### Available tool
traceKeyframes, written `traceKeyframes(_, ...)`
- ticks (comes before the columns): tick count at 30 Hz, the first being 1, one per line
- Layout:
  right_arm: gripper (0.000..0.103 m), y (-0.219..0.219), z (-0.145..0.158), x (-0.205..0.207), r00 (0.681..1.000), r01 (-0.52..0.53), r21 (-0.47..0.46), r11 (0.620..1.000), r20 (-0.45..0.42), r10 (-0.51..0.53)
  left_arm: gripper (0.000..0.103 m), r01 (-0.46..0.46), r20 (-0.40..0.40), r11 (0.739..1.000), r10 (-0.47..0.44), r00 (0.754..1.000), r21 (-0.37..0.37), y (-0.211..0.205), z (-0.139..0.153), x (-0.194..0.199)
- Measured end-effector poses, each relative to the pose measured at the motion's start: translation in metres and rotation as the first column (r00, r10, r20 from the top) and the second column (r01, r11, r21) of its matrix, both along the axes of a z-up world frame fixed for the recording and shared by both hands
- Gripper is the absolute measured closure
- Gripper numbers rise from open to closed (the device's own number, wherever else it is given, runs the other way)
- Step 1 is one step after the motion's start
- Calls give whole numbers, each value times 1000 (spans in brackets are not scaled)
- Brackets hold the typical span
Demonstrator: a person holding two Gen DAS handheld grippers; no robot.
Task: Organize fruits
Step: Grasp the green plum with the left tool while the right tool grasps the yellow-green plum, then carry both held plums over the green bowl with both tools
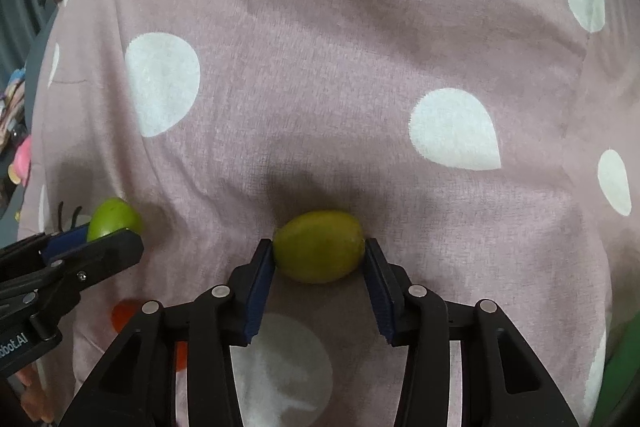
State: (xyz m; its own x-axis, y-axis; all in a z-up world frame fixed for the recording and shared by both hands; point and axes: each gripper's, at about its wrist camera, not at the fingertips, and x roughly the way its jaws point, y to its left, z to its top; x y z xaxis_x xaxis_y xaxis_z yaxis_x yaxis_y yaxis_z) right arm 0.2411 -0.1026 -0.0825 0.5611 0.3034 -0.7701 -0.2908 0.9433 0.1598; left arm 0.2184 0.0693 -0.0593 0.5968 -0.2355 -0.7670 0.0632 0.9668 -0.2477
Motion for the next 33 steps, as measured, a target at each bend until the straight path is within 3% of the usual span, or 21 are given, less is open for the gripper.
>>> traceKeyframes(13, 58, -45, 52, -75, 998, -43, 146, 988, 48, 36, 69, 19, 8, 1000, -19, 1000, 8, -8, 17, -33)
traceKeyframes(23, 58, -56, 57, -120, 999, -50, 181, 982, 28, 45, 69, 43, 8, 998, -43, 999, 52, -28, 28, -90)
traceKeyframes(33, 58, -75, 62, -172, 998, -53, 201, 978, 30, 48, 69, 65, -12, 997, -64, 998, 49, -47, 30, -141)
